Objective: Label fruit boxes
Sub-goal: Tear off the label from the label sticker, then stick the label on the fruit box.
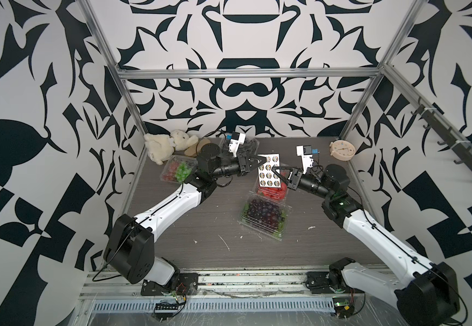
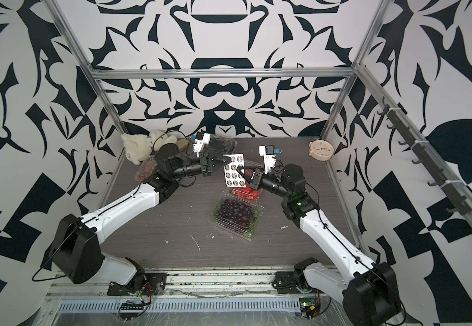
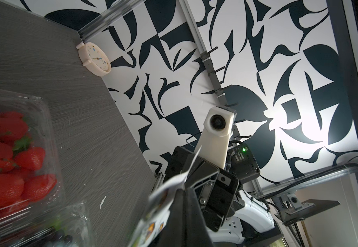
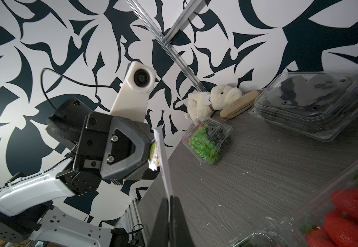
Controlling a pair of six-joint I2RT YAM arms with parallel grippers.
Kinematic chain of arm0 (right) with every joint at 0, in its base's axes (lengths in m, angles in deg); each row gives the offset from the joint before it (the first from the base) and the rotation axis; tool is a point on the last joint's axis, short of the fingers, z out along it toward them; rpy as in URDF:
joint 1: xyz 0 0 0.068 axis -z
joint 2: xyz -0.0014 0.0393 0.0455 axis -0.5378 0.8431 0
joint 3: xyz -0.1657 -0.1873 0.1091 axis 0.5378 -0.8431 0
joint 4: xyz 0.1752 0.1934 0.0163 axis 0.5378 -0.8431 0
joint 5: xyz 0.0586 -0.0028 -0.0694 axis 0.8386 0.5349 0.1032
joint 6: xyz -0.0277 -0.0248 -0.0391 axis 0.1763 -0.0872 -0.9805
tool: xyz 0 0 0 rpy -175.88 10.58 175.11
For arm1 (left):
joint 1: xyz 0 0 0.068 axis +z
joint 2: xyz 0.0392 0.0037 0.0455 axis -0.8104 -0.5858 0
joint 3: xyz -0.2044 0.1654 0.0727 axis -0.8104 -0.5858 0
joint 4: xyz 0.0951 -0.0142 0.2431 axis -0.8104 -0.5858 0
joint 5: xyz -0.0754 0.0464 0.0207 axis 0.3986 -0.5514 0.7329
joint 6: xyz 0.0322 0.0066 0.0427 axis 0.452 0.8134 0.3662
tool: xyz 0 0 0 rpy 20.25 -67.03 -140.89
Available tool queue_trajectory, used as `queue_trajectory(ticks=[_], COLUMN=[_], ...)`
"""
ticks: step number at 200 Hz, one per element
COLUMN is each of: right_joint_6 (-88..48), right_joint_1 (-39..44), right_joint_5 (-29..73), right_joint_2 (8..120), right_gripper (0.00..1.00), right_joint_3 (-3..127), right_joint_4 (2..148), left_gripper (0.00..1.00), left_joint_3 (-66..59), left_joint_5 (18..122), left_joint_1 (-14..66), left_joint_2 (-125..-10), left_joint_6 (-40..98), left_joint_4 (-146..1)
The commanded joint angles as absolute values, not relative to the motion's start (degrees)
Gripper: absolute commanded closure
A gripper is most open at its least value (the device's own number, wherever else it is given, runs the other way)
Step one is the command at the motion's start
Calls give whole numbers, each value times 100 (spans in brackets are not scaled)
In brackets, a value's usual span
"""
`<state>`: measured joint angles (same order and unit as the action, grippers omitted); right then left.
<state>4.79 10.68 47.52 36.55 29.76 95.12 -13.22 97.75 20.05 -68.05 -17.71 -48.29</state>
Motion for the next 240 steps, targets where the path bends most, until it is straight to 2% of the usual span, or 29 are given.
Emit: queue_trajectory(ticks=[1,52,83,127,158,209,240], right_joint_6=[73,-168,-369,-730,-768,-751,-754], right_joint_1=[1056,1059,1066,1135,1205,1231,1225], right_joint_5=[4517,4090,3605,2838,2717,2851,2954], right_joint_2=[3446,3346,3079,2327,2019,1960,2103], right_gripper=[100,100,100,100,100,100,100], right_joint_3=[3244,3240,3168,3010,2862,2779,2809], right_joint_4=[9273,8920,8607,7917,7721,7807,7947], left_gripper=[100,100,100,100,100,100,100], left_joint_3=[-1102,-1126,-1235,-1734,-1926,-1100,-463], left_joint_5=[9831,9806,9713,9198,8677,8009,8317], left_joint_1=[2024,2026,2020,1914,1906,2109,2708], left_joint_2=[-6542,-6413,-6280,-6188,-6211,-7016,-7865], left_joint_6=[-1734,-1678,-1343,-895,-561,139,102], left_joint_4=[-4810,-4901,-5529,-6389,-6863,-7775,-7681])
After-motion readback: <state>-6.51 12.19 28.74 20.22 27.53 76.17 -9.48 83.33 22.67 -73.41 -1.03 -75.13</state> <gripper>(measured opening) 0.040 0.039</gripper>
